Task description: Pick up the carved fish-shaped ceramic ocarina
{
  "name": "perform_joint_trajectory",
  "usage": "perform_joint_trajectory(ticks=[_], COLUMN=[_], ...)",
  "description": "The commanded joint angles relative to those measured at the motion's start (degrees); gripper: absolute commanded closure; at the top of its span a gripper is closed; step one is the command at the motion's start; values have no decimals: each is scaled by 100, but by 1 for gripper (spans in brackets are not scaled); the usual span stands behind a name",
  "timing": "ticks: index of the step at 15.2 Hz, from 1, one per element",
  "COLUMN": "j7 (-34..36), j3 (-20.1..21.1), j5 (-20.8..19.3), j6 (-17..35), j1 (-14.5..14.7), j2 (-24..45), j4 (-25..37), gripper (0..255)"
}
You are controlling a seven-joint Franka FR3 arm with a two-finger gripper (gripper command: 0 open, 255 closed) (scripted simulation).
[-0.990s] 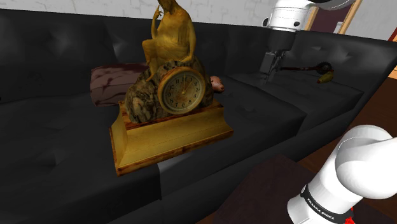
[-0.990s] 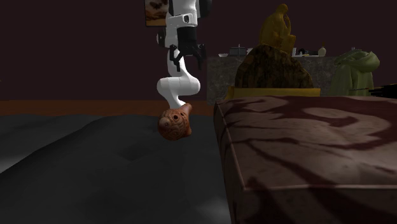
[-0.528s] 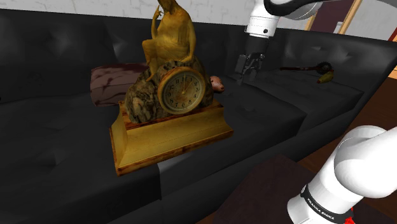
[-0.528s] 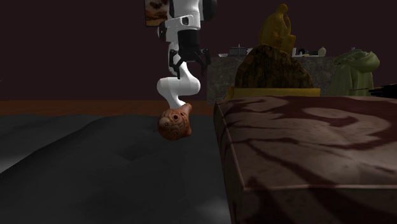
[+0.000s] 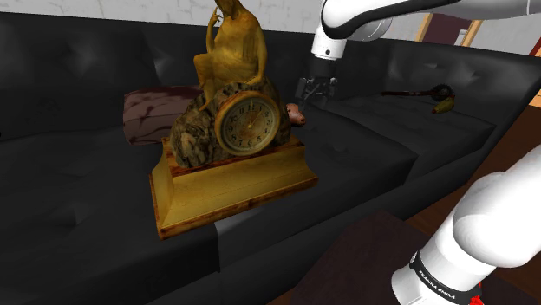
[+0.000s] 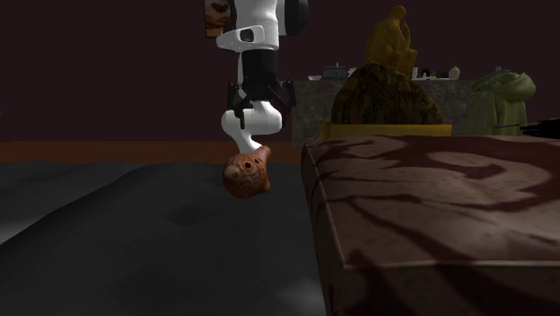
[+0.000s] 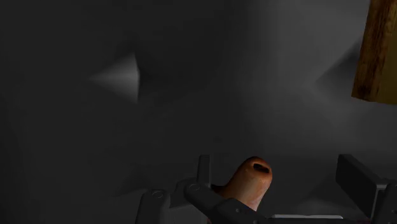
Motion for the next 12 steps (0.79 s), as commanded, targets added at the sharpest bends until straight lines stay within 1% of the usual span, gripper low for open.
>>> perform_joint_trajectory(ticks=[1,6,12], j7=[211,649,634], j3=[-6,-93,-95], j5=[-25,-89,-80], j6=[189,460,908], j1=[-52,-177,-174], j2=[416,1383,1480], j4=[273,1068,717], gripper=[0,0,0])
